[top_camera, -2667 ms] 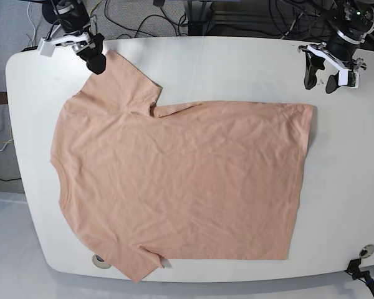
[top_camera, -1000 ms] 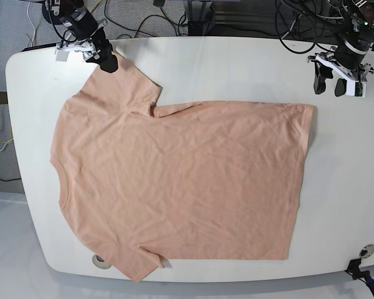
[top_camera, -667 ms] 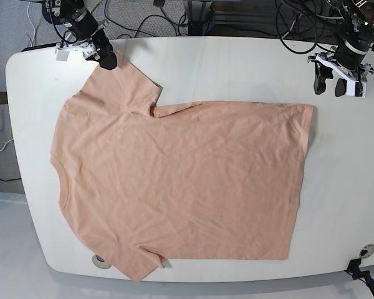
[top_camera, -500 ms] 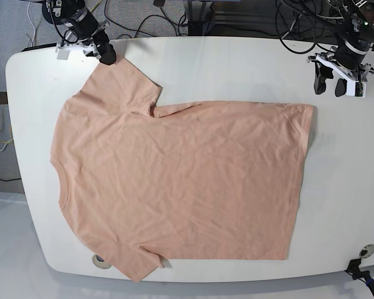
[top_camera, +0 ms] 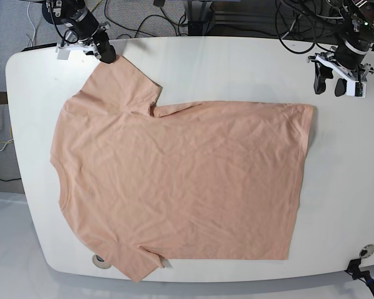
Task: Fold the T-shirt properly
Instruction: 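Lower both grippers toward the shirt's shoulder corners, then grasp the shirt's shoulder edges with both grippers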
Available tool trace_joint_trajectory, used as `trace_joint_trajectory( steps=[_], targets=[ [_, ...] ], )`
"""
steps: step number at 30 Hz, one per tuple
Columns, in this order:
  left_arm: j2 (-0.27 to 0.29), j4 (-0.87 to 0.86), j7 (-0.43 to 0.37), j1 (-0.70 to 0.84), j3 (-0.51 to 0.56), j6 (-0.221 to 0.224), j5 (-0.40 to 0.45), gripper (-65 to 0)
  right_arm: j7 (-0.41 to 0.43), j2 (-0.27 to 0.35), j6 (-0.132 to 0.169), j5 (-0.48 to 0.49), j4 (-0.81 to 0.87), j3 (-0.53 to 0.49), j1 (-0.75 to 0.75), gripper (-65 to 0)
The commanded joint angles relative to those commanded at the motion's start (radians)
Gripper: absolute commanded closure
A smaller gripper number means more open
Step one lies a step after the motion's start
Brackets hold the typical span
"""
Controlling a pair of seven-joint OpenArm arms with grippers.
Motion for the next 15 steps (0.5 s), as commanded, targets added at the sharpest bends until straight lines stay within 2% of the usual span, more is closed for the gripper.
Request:
trace_joint_trajectory(
  steps=[7,15],
  targets=[
    [0.0,-0.107,0.021,-0.081,0.005,0.0,0.003,-33.3,0.0,0.0,0.0,0.0,0.0,0.0,0.0,0.0],
    [-0.04,-0.226,0.018,-0.153,0.025,0.0,0.003,-33.5,0.0,0.002,0.0,0.0,-0.002,0.0,0.0,0.0]
  ],
)
